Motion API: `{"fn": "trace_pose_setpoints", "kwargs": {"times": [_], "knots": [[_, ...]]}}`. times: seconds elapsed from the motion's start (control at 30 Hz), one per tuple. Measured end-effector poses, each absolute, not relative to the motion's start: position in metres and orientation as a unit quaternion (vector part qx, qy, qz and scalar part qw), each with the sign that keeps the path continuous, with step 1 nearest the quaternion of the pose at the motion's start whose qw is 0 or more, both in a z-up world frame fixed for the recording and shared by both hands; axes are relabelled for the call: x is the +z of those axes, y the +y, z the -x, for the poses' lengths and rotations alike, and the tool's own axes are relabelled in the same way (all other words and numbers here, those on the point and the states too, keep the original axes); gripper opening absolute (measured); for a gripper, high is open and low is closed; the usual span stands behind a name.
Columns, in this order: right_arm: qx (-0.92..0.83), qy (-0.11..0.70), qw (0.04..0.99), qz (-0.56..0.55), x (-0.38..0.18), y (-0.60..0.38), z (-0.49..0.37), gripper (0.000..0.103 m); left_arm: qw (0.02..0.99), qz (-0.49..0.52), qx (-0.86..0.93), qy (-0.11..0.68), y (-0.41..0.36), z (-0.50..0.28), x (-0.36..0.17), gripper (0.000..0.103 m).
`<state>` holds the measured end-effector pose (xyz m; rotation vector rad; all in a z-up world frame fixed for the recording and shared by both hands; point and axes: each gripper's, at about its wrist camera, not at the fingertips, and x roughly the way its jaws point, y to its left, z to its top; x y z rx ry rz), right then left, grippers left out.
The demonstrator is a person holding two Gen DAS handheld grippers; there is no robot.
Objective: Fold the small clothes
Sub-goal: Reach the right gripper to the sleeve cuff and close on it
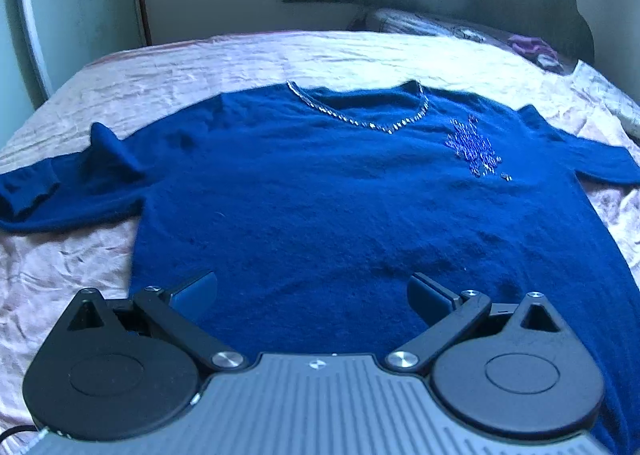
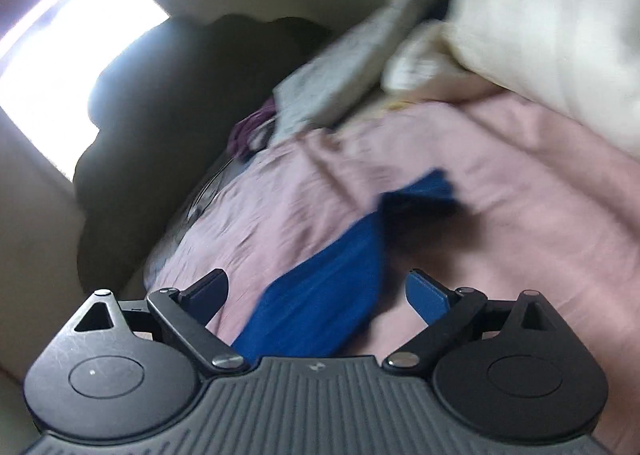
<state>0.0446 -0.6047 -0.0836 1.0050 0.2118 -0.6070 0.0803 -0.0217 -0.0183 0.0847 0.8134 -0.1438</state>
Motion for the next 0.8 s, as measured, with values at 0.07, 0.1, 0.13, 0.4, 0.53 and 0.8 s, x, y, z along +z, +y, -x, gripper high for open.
{"fn": "trace_pose_setpoints", "kwargs": {"times": [0.07, 0.1, 0.13, 0.4, 0.53, 0.8], "knots": [[-0.274, 0.086, 0.801, -0.525, -0.101, -0.629, -0.036, 0.096, 0.912, -0.053, -0.072, 0.4, -0.029, -0.082, -0.022, 0.102], [-0.271, 0.075, 0.789, -0.547, -0.109, -0.64, -0.034, 0.096, 0.911, -0.06, -0.072, 0.401, -0.033, -0.081, -0.023, 0.102], [-0.265, 0.066, 0.784, -0.558, -0.114, -0.647, -0.037, 0.096, 0.911, -0.069, -0.072, 0.401, -0.036, -0.081, -0.024, 0.102], [-0.296, 0.096, 0.784, -0.537, -0.123, -0.675, -0.086, 0.044, 0.907, -0.102, -0.062, 0.403, -0.048, -0.085, -0.028, 0.102], [-0.32, 0.108, 0.778, -0.53, -0.126, -0.674, -0.088, 0.01, 0.907, -0.105, -0.061, 0.404, -0.048, -0.086, -0.028, 0.102], [-0.237, 0.057, 0.826, -0.508, -0.09, -0.652, -0.079, 0.005, 0.908, -0.096, -0.07, 0.403, -0.044, -0.083, -0.027, 0.102]]}}
